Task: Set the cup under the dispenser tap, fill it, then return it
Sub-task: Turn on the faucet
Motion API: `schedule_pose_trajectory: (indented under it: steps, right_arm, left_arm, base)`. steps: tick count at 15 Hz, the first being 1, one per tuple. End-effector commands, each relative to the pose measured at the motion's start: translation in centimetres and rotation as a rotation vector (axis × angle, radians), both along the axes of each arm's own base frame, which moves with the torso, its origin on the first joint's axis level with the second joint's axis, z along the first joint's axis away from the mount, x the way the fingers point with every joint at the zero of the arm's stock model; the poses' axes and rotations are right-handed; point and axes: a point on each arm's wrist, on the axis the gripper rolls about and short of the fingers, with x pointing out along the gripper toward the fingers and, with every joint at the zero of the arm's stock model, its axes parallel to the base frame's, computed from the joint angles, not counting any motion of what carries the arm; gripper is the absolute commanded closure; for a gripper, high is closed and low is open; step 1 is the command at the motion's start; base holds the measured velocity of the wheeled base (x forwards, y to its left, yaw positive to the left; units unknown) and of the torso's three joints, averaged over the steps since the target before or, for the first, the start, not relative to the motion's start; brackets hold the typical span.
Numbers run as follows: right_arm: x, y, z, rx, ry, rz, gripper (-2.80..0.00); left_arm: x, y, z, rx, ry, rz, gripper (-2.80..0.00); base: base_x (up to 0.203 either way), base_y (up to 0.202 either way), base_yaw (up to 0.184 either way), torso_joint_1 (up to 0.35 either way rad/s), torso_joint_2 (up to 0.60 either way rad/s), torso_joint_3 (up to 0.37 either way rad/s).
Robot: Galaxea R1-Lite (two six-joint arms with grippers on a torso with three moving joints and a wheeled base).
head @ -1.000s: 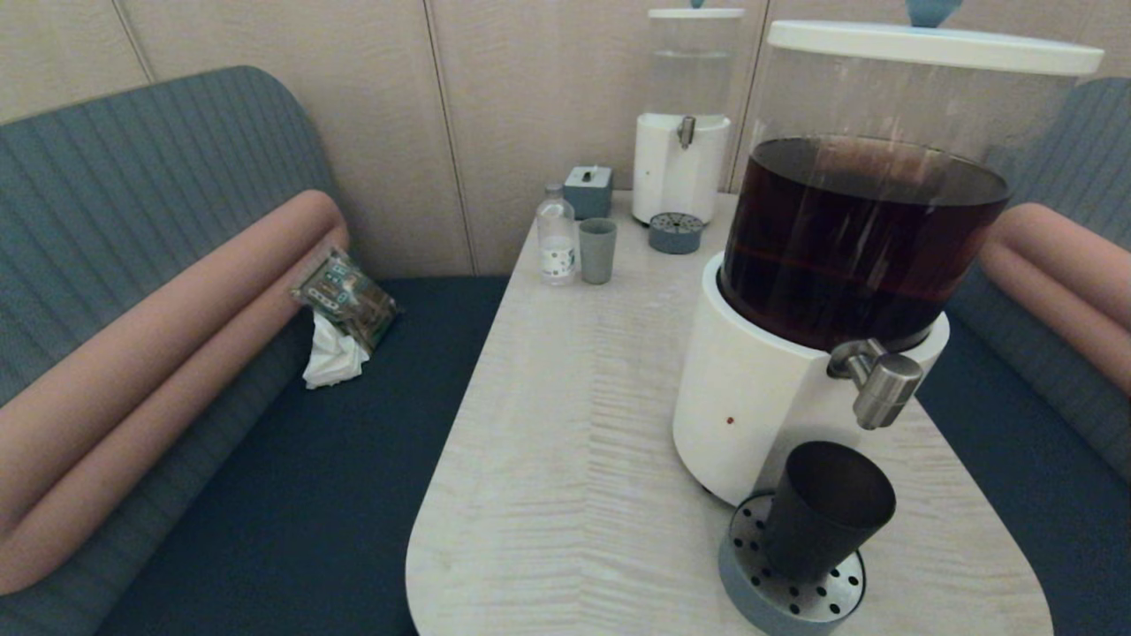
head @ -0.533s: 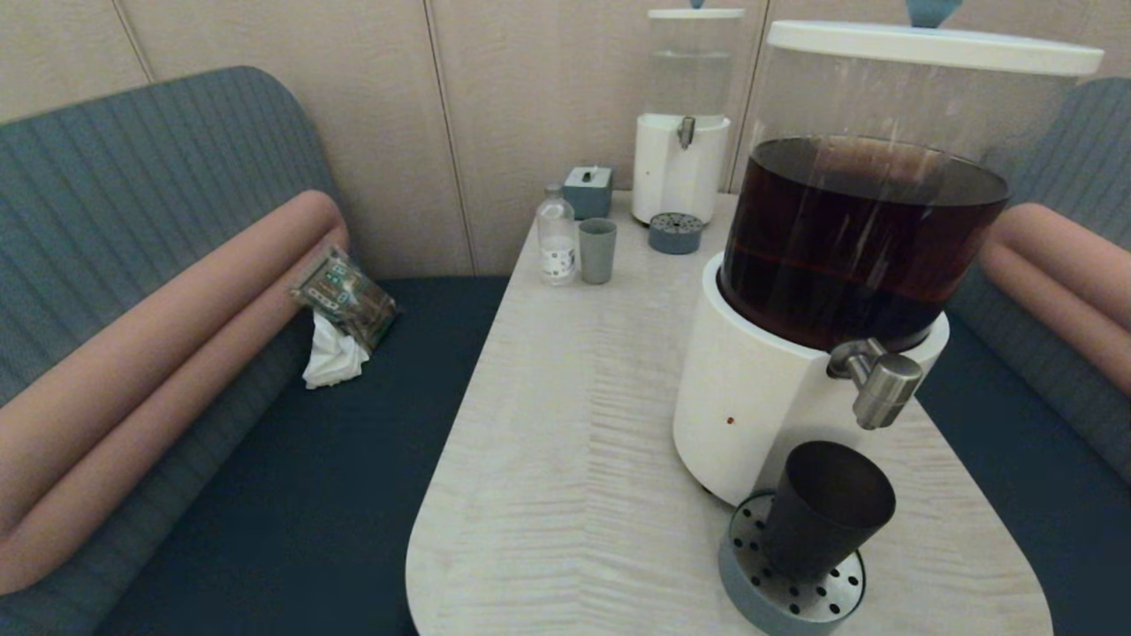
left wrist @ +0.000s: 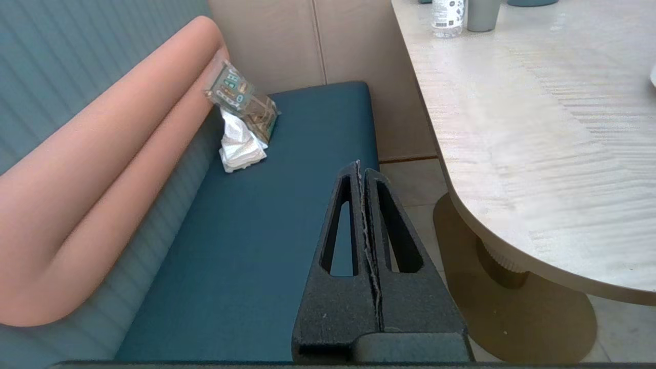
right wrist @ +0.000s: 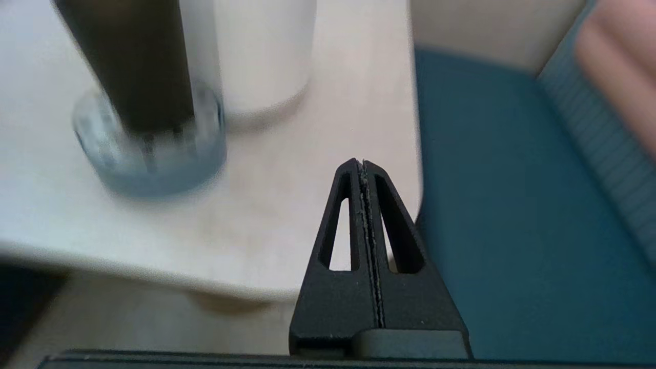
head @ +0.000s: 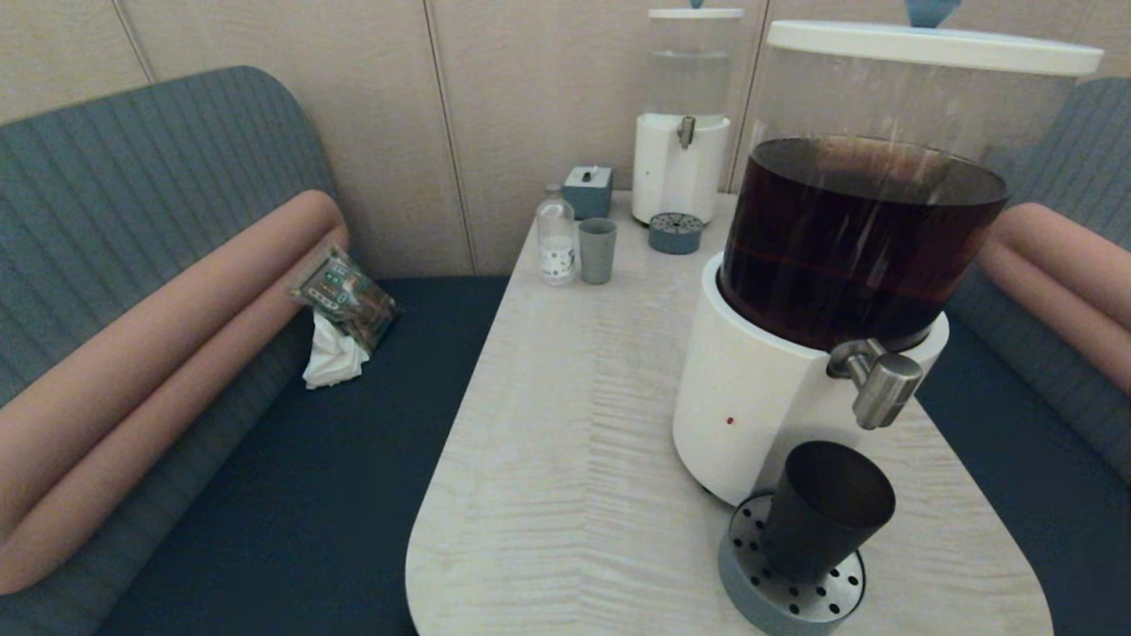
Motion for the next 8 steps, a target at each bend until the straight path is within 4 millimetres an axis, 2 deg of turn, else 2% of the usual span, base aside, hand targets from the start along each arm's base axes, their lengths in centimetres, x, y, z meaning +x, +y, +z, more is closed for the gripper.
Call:
schedule_pose_trajectory:
  steps: [1, 3, 5, 6, 8]
  right_arm:
    - [-0.3, 0.0, 4.9, 0.039, -0.033, -0.002, 0.0]
    - [0.8, 0.0, 11.3, 0.091, -0.034, -0.001, 0.0]
    - [2.5, 0.0, 16.0, 0.119, -0.027, 0.008, 0.0]
    - [3.4, 0.0, 17.7, 0.128, -0.006, 0.022, 0.0]
    - [5.3, 0.1, 19.3, 0.138, 0.068, 0.054, 0.0]
  left_arm:
    - [0.3, 0.0, -1.1, 0.0, 0.041, 0.0, 0.0]
    - [0.4, 0.0, -1.1, -0.001, 0.042, 0.0, 0.0]
    - [0.3, 0.0, -1.1, 0.0, 0.041, 0.0, 0.0]
    - [0.3, 0.0, -1.1, 0.0, 0.041, 0.0, 0.0]
    - [0.3, 0.0, -1.1, 0.0, 0.041, 0.0, 0.0]
  base:
    - [0.0, 0.0, 0.0, 0.0, 0.0, 0.0]
    - [0.0, 0.0, 0.0, 0.0, 0.0, 0.0]
    - [0.0, 0.0, 0.0, 0.0, 0.0, 0.0]
    - [0.0, 0.0, 0.0, 0.0, 0.0, 0.0]
    - [0.0, 0.0, 0.0, 0.0, 0.0, 0.0]
